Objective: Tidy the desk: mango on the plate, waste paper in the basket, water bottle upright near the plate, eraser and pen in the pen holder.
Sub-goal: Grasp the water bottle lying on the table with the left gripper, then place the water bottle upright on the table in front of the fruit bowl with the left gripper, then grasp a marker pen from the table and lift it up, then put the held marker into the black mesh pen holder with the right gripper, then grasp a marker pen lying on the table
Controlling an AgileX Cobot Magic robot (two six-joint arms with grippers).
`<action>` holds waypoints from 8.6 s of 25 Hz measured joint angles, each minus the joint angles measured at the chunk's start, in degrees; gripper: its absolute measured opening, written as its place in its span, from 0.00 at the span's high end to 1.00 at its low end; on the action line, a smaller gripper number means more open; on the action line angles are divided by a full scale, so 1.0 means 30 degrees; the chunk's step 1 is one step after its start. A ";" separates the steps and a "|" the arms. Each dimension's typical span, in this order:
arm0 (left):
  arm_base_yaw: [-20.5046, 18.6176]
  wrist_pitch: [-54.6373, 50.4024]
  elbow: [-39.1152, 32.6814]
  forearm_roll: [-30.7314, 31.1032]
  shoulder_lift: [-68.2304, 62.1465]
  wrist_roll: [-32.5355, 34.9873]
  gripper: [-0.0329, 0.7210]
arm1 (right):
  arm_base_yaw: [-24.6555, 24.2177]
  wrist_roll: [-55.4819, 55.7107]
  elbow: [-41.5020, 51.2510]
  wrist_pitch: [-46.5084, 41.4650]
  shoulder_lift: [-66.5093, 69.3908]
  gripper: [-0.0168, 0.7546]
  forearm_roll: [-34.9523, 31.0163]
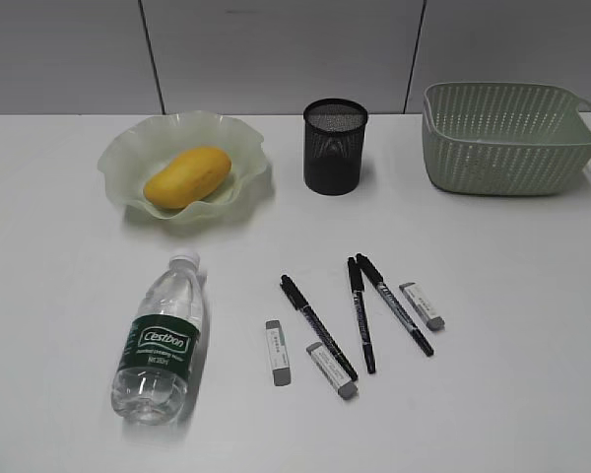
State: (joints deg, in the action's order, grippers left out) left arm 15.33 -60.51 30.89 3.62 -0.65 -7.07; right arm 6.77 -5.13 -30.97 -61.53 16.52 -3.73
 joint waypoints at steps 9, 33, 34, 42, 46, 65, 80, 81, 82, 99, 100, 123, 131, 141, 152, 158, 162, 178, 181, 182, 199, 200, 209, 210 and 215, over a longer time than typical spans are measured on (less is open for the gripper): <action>0.0000 0.3045 0.1901 -0.3613 -1.1079 0.3497 0.35 | 0.0000 0.0340 0.0593 0.0571 -0.5628 0.46 0.1243; 0.4567 0.6745 1.1789 -0.2887 -3.7158 -0.3591 0.14 | 0.0000 0.0525 0.0593 0.0630 -0.5633 0.57 0.1243; 0.4588 0.6788 1.1789 -0.2934 -3.7470 -0.3728 0.19 | 0.0000 0.0525 0.0593 0.0630 -0.5633 0.57 0.1243; 0.5027 1.1844 0.8917 -0.0282 -3.2975 -0.3960 0.38 | 0.0000 0.0525 0.0593 0.0637 -0.5633 0.57 0.1243; 0.4358 2.1894 0.2825 0.2983 -2.8094 -0.3675 0.38 | 0.0000 0.0528 0.0593 0.0652 -0.5633 0.57 0.1243; 0.0004 4.2007 -0.0559 0.3809 -3.5870 -0.0014 0.38 | 0.0000 0.0528 0.0593 0.0652 -0.5633 0.57 0.1243; 0.0004 4.4022 -0.2695 0.5643 -3.6213 -0.0015 0.20 | 0.0000 0.0545 0.0593 0.0674 -0.5633 0.58 0.1361; 0.0004 4.3874 -0.2871 0.5651 -3.6191 -0.0015 0.19 | 0.0000 0.0545 0.0593 0.0674 -0.5633 0.58 0.1361; 0.0004 4.3622 -0.3014 0.5603 -3.6117 -0.0015 0.18 | 0.0000 0.0545 0.0593 0.0674 -0.5633 0.58 0.1361; 0.0491 2.3357 -0.0398 0.7610 -2.1970 -0.6695 0.35 | 0.0000 0.0545 0.0593 0.0674 -0.5633 0.58 0.1376; 0.0805 1.9387 0.0209 0.7704 -2.0623 -0.6897 0.38 | 0.0000 0.0545 0.0593 0.0674 -0.5633 0.58 0.1376; 0.2063 -0.0321 0.0012 0.2685 0.0339 -0.1700 0.44 | 0.0000 -0.1460 0.0229 0.2360 -0.3511 0.58 -0.0206; 0.1888 -0.0088 -0.0012 0.2459 0.0339 -0.1572 0.44 | 0.0217 -0.5678 -0.0777 0.7987 1.0181 0.58 -0.4793; -0.0945 -0.0051 -0.0030 0.2374 0.0339 -0.1572 0.49 | 0.5999 -0.2864 -0.9507 0.9354 2.8150 0.58 -0.3686; -0.0945 -0.0027 -0.0030 0.2338 0.0339 -0.1558 0.58 | 0.6372 -0.1288 -1.4671 0.7149 3.4471 0.58 -0.2250; -0.0945 -0.0027 -0.0030 0.2338 0.0339 -0.1558 0.63 | 0.6981 -0.1061 -1.5409 0.7227 3.5292 0.59 -0.1524; -0.0945 -0.0027 -0.0030 0.2338 0.0339 -0.1558 0.64 | 0.7042 -0.0491 -1.5408 0.7384 3.5501 0.80 -0.0748; -0.0945 -0.0027 -0.0030 0.2338 0.0339 -0.1558 0.64 | 0.6038 0.0282 -1.1925 3.5689 3.2079 0.81 -0.1130; -0.0945 -0.0027 -0.0030 0.2338 0.0339 -0.1558 0.64 | 0.6056 0.0959 -1.3351 3.6553 3.4833 0.81 -0.0702; -0.0945 -0.0027 -0.0030 0.2338 0.0339 -0.1558 0.64 | 0.6056 0.1107 -1.3901 3.6620 3.5559 0.81 -0.0543; -0.0945 -0.0027 -0.0030 0.2338 0.0339 -0.1558 0.64 | 0.6056 0.1897 -1.5418 2.3917 3.3333 0.26 0.1613; -0.0945 -0.0027 -0.0030 0.2338 0.0339 -0.1558 0.64 | 0.6056 0.1888 -1.5418 2.1847 3.2059 0.26 0.2000; -0.0945 -0.0027 -0.0030 0.2320 0.0339 -0.1558 0.64 | 0.6281 0.3711 -0.8676 0.2278 1.8376 0.41 0.2837; -0.0945 -0.0027 -0.0030 0.2306 0.0339 -0.1558 0.64 | 0.6281 0.3849 -0.7415 0.1229 1.6272 0.42 0.2837; -0.0945 -0.0006 -0.0030 0.1885 -0.0663 -0.0507 0.64 | 0.6281 0.2884 -0.2389 -0.0049 0.3971 0.43 0.2600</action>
State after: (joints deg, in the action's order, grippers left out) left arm 12.50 -60.53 30.80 9.28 -2.64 -8.59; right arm 25.61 3.52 -38.14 -61.68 28.43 4.07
